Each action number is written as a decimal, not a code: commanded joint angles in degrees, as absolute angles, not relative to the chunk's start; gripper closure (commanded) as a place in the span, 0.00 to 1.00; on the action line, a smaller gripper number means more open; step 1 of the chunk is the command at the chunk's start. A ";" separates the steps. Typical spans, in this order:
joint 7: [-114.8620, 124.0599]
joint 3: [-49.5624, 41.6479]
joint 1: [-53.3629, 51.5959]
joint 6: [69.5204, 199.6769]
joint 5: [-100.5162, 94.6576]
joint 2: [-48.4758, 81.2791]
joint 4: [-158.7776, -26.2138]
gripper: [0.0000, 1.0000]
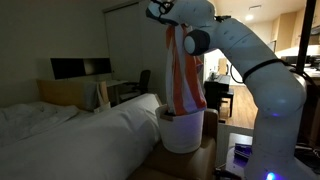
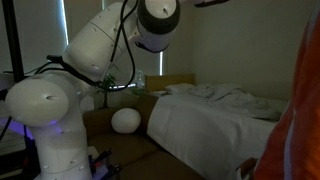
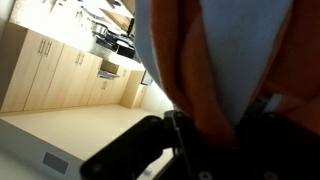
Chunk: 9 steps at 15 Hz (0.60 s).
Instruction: Put the towel inside the basket
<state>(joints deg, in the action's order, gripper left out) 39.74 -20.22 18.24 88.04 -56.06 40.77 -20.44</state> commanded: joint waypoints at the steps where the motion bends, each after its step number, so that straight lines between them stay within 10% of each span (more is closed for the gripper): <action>1: 39.22 -20.54 18.13 89.63 -53.64 42.22 -20.88 0.89; 9: 35.30 -18.11 20.31 95.89 -41.49 49.18 -20.59 0.89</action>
